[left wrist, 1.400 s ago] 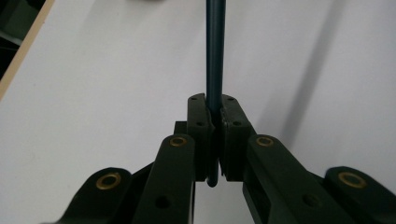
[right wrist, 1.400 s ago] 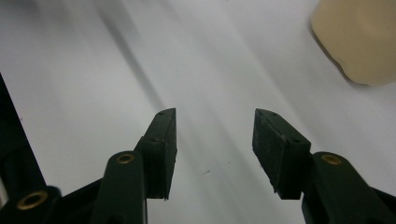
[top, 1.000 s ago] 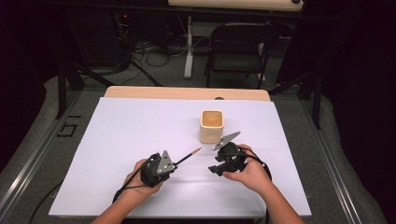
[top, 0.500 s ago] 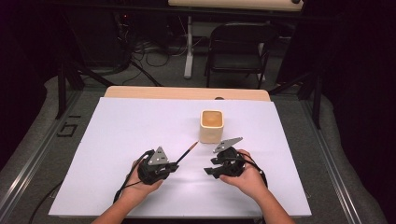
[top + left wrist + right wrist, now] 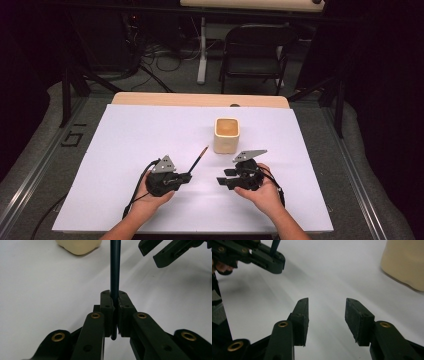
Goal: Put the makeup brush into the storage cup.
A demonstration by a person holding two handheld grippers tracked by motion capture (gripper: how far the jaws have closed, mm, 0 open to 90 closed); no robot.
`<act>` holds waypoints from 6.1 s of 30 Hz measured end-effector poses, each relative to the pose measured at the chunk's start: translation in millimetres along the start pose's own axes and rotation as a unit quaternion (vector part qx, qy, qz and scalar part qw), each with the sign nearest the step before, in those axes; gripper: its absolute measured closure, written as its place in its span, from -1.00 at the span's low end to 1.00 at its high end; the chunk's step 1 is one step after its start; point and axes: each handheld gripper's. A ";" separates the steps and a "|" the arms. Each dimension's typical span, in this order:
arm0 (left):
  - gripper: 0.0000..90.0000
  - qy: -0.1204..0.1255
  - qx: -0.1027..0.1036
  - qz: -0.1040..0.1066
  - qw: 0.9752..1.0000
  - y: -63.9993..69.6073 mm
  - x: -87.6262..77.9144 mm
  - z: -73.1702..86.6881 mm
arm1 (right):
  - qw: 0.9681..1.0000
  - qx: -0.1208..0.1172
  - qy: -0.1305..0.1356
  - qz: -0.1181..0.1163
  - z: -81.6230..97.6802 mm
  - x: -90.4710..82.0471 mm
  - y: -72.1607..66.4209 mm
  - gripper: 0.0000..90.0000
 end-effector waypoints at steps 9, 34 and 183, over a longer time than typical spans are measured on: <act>0.89 0.009 -0.009 0.016 1.000 2.4 3.9 1.3 | 0.995 0.040 0.069 -0.053 4.4 -2.8 4.2 0.25; 0.89 0.066 -0.081 0.100 0.990 15.9 23.5 -0.4 | 0.982 0.077 0.142 -0.101 3.1 -4.5 0.7 0.39; -0.40 0.016 -0.077 -0.112 0.991 -11.8 -21.6 21.7 | 0.968 -0.004 0.221 0.122 -4.7 -49.4 -1.4 0.87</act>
Point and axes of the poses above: each handheld gripper's, and its own axes: x roughly forward along the jaws, z roughly out of its underside, y roughly to its right, and after that the axes turned 15 degrees about -y, right-handed
